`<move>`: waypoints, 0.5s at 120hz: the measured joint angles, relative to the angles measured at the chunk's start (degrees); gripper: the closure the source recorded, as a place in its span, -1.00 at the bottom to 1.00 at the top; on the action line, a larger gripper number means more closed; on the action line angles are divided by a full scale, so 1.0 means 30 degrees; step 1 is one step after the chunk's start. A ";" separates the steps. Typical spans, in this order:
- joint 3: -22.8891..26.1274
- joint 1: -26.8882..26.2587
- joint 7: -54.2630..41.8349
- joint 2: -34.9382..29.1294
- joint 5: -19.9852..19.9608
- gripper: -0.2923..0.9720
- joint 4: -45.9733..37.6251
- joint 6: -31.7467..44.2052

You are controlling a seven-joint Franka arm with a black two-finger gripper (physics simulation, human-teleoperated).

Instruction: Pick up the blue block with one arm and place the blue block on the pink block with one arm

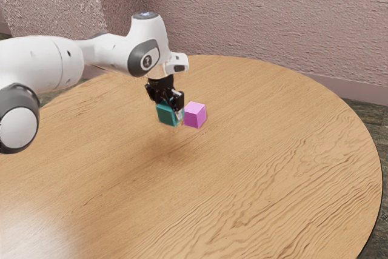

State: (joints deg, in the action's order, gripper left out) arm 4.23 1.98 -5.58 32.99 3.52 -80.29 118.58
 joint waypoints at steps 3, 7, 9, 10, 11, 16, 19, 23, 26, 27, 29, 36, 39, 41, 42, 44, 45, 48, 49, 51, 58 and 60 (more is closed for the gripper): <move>-0.0010 -0.0090 0.0016 0.0257 0.0083 0.05 0.0802 -0.0298; -0.0015 -0.0262 0.0032 0.0837 0.0208 0.06 0.2220 -0.0763; -0.0016 -0.0333 0.0038 0.1151 0.0258 0.06 0.2907 -0.0999; -0.0020 -0.0373 0.0041 0.1320 0.0279 0.06 0.3250 -0.1114; -0.0024 -0.0413 0.0044 0.1504 0.0300 0.06 0.3602 -0.1230; -0.0035 -0.0552 0.0053 0.2452 0.0377 0.06 0.5283 -0.1791; -0.0038 -0.0632 0.0057 0.2970 0.0416 0.06 0.6104 -0.2095; -0.0075 -0.0721 0.0059 0.3590 0.0453 0.07 0.7010 -0.2451; -0.0186 -0.0813 0.0060 0.4004 0.0471 0.07 0.7574 -0.2692; -0.0231 -0.0846 0.0060 0.4189 0.0476 0.07 0.7819 -0.2779; -0.0305 -0.0903 0.0060 0.4551 0.0485 0.07 0.8304 -0.2955; -0.0438 -0.0994 0.0055 0.5504 0.0502 0.07 0.9480 -0.3500; -0.0462 -0.0973 0.0052 0.5812 0.0501 0.07 0.9809 -0.3692; -0.0485 -0.0951 0.0048 0.5999 0.0499 0.07 1.0030 -0.3807; -0.0496 -0.0938 0.0047 0.6086 0.0497 0.07 1.0129 -0.3860; -0.0514 -0.0908 0.0043 0.6239 0.0494 0.07 1.0303 -0.3956; -0.0521 -0.0893 0.0041 0.6308 0.0492 0.07 1.0380 -0.3998; -0.0537 -0.0846 0.0035 0.6461 0.0487 0.07 1.0551 -0.4110; -0.0540 -0.0823 0.0033 0.6502 0.0486 0.07 1.0597 -0.4140; -0.0546 -0.0784 0.0029 0.6597 0.0483 0.07 1.0731 -0.4198; -0.0568 -0.0696 0.0016 0.6913 0.0476 0.07 1.1165 -0.4284; -0.0566 -0.0683 0.0012 0.6956 0.0468 0.07 1.1227 -0.4267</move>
State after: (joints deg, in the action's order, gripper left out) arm 2.53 -0.07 -5.55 53.86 4.93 -46.61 105.78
